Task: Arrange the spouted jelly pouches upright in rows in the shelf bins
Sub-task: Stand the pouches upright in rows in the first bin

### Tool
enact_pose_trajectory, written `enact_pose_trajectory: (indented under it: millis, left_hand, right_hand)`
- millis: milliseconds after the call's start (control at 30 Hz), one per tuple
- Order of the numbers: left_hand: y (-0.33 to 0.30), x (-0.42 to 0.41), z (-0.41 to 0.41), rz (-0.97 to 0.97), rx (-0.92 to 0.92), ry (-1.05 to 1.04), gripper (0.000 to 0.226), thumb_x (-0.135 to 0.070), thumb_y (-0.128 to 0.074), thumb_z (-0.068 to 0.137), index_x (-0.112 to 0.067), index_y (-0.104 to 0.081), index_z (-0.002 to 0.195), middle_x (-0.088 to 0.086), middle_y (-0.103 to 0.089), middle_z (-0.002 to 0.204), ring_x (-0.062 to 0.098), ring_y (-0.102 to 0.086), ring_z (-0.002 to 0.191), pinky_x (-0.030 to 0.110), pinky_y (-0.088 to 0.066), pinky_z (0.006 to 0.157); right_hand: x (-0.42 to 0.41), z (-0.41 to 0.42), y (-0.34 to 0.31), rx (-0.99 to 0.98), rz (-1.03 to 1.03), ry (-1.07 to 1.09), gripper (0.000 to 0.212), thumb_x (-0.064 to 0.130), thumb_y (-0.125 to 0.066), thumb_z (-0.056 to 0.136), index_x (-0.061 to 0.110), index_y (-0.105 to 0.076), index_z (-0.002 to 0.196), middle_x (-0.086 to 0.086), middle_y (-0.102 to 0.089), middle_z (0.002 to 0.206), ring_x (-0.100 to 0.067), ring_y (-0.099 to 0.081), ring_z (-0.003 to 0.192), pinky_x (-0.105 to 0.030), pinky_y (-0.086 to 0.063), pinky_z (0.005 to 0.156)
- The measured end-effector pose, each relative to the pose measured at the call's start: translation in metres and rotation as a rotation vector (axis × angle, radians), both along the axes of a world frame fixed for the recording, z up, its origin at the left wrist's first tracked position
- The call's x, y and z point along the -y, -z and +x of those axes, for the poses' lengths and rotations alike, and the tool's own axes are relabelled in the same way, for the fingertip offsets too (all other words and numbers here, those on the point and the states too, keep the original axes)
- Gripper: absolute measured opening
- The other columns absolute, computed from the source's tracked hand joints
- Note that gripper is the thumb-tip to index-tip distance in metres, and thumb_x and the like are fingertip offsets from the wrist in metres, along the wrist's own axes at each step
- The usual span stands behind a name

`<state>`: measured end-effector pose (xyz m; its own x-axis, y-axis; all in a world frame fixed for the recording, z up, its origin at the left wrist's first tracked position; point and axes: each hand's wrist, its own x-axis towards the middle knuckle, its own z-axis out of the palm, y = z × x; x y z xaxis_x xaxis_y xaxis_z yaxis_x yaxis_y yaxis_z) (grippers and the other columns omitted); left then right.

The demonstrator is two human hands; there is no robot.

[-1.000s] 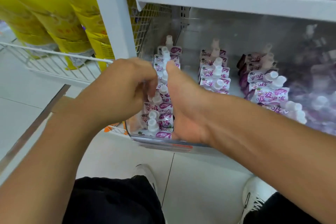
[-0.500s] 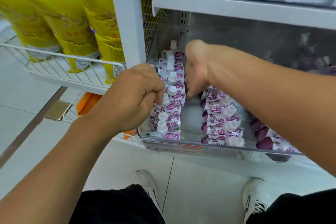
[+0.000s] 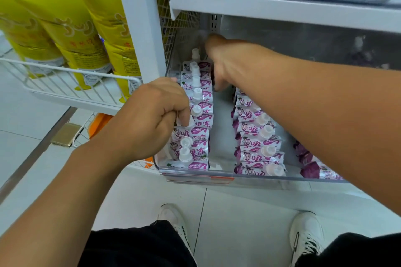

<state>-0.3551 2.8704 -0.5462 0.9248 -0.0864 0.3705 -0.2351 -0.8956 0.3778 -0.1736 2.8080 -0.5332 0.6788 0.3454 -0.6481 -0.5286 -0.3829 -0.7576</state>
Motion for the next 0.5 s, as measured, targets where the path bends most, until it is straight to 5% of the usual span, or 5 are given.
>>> enact_pose_trajectory:
  millis: [167,233,333,433,500]
  left_hand:
    - [0.002,0.0,-0.001,-0.032,0.008,0.008,0.037,-0.005,-0.029,0.065,-0.011,-0.066,0.064,0.003,-0.065,0.07,0.027,-0.063,0.078,0.028,-0.029,0.114]
    - [0.002,-0.001,-0.002,-0.065,0.013,0.012,0.038,-0.009,-0.028,0.065,-0.012,-0.066,0.063,0.004,-0.066,0.071,0.027,-0.064,0.078,0.032,-0.031,0.114]
    - [0.003,-0.001,-0.002,-0.099,0.025,0.007,0.038,-0.009,-0.028,0.065,-0.011,-0.065,0.062,0.005,-0.067,0.072,0.027,-0.064,0.079,0.034,-0.032,0.114]
    - [0.003,-0.001,0.0,-0.122,0.034,0.003,0.037,-0.008,-0.028,0.065,-0.01,-0.065,0.06,0.004,-0.067,0.072,0.025,-0.066,0.08,0.033,-0.033,0.113]
    - [0.003,-0.001,0.0,-0.132,0.031,0.008,0.037,-0.009,-0.028,0.064,-0.009,-0.065,0.059,0.004,-0.067,0.072,0.024,-0.066,0.08,0.031,-0.033,0.112]
  right_hand:
    - [-0.002,0.007,0.01,0.089,-0.013,-0.071,0.026,0.044,-0.041,0.084,0.021,-0.05,0.082,0.004,-0.057,0.097,-0.017,-0.057,0.094,-0.041,-0.047,0.086]
    - [0.004,-0.001,-0.003,0.045,-0.068,-0.02,0.048,0.04,-0.037,0.096,0.009,-0.037,0.134,0.002,-0.055,0.112,-0.016,-0.052,0.114,-0.04,-0.04,0.103]
    - [0.018,0.007,-0.006,0.117,-0.108,-0.1,0.045,0.026,-0.034,0.102,0.007,-0.041,0.142,-0.003,-0.049,0.135,-0.02,-0.041,0.13,-0.036,-0.03,0.109]
    - [0.016,0.01,0.001,0.13,-0.079,-0.115,0.033,0.019,-0.034,0.099,0.016,-0.065,0.088,-0.003,-0.063,0.071,-0.014,-0.054,0.075,-0.031,-0.05,0.081]
    - [0.017,0.01,0.004,0.089,-0.063,-0.128,0.035,0.02,-0.036,0.094,0.021,-0.046,0.061,0.004,-0.042,0.047,-0.014,-0.032,0.043,-0.023,-0.033,0.044]
